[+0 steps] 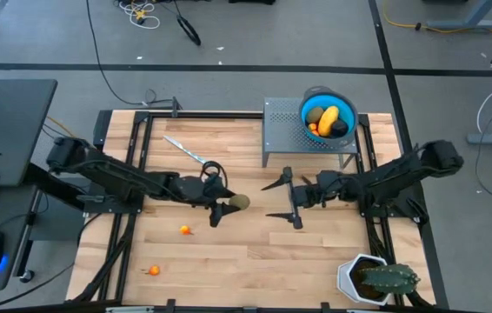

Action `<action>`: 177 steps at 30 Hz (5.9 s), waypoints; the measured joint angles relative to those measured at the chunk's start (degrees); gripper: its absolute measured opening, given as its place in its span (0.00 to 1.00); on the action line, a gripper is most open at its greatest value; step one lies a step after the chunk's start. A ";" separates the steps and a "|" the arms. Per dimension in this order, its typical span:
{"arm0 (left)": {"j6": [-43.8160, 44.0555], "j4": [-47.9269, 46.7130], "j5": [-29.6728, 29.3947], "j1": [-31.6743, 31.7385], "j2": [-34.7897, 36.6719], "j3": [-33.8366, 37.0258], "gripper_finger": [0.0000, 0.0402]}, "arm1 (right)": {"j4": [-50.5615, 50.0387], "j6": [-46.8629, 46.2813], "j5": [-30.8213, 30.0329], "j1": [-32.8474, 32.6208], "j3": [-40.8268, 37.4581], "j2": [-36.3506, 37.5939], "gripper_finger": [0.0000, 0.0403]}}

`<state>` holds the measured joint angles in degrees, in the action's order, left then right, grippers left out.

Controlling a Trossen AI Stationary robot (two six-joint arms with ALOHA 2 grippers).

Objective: Pick & Place Fruit
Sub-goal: Put the brown kiwi into the blue strainer bowl on the shelf, then put the orange pear into the blue strainer bowl on the shelf

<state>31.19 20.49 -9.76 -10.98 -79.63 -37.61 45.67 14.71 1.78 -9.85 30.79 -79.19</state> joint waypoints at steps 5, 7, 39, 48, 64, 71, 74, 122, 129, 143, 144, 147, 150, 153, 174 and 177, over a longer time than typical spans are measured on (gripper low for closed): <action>-0.05 2.36 1.34 0.00 -5.00 -3.86 0.63 | -0.31 0.34 0.29 -0.02 1.33 -4.01 0.91; -0.09 0.46 2.41 0.00 -6.35 -6.04 0.63 | -0.14 0.36 0.29 -0.23 2.01 -4.44 0.91; -4.04 -6.89 2.98 0.00 -9.62 -15.91 0.64 | -1.32 2.32 -5.18 -1.99 2.73 -6.37 0.75; -4.91 -6.76 2.91 0.04 -9.62 -15.91 0.67 | -1.16 2.33 -5.12 -2.01 2.68 -6.37 0.53; -9.29 -10.51 2.96 1.78 -5.45 -15.89 0.85 | -0.59 2.10 -10.43 -1.97 2.66 -6.37 0.53; -12.27 -21.64 -3.07 2.44 2.35 -15.87 0.89 | -0.89 1.69 -22.15 -1.99 2.66 -5.04 0.53; -13.38 -23.24 -11.66 1.30 4.72 -14.59 0.88 | -0.53 0.78 -30.59 -1.97 2.66 -4.27 0.53; -5.45 4.65 -11.69 -2.60 3.56 8.70 0.87 | -36.14 -9.90 -31.09 34.86 3.12 30.77 0.80; -4.47 1.92 -4.14 -2.75 4.58 8.68 0.87 | -35.73 -12.14 -22.19 33.68 3.12 34.01 0.81; -14.20 -30.01 -4.49 -13.16 9.14 2.09 0.87 | -40.30 -17.50 16.88 20.04 2.07 31.25 0.81; -12.96 -32.22 -4.00 -13.69 9.12 2.35 0.87 | -39.70 -17.10 16.86 18.69 1.53 30.32 0.81; -8.58 -36.93 -1.59 -14.92 9.13 2.83 0.87 | -35.94 -15.65 16.81 14.99 0.16 28.09 0.81; -6.04 -39.62 -1.16 -17.16 9.26 3.49 0.86 | -32.54 -13.23 16.79 11.88 0.04 26.79 0.81; -3.28 -39.88 -1.00 -18.95 9.27 4.05 0.84 | -29.86 -11.72 16.78 9.22 0.04 25.94 0.81; 4.40 -44.22 -4.35 -25.39 3.60 4.18 0.81 | -22.51 -11.39 9.19 1.77 0.02 15.22 0.81; 4.47 -44.06 -4.47 -26.29 2.77 4.18 0.80 | -20.44 -11.20 9.21 1.56 0.02 13.79 0.81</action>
<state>35.66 -23.56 -14.23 -37.28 -76.86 -33.43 25.23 3.51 10.98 -8.29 30.81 -65.41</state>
